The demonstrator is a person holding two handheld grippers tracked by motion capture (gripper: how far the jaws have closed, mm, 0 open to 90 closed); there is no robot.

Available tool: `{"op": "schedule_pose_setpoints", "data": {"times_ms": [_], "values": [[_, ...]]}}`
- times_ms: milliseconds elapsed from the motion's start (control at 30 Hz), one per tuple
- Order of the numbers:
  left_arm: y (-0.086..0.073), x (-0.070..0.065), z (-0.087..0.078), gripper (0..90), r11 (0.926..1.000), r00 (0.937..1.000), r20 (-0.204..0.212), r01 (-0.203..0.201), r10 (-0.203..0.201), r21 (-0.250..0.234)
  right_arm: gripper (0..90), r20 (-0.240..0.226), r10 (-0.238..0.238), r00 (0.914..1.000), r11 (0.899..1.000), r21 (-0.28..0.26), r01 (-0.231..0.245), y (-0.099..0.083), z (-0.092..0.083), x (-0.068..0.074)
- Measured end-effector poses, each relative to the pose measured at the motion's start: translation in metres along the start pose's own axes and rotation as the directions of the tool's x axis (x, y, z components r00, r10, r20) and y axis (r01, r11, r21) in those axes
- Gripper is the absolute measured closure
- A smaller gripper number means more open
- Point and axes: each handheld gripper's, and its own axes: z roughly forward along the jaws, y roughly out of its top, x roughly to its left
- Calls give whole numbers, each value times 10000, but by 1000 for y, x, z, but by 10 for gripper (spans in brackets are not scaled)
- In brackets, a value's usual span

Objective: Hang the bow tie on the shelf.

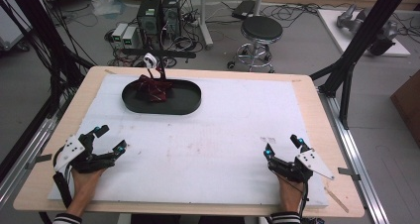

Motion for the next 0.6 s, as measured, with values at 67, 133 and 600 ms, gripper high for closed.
{"op": "schedule_pose_setpoints", "data": {"times_ms": [67, 133, 600], "values": [[0, 0, 2, 144, 9999, 9999, 105, -40, 38, 115, 58, 11, 19, 10000, 10000, -16, -19, 0, 0, 0], [-2, 0, 2, 143, 9998, 9999, 128, 51, -54, 217, 58, 11, 55, 10000, 10000, -14, -55, 0, 0, 0], [-2, -2, 0, 147, 9999, 9999, -80, -61, 61, 107, 59, 33, -64, 10000, 9999, -117, 64, 0, -1, 1]]}}
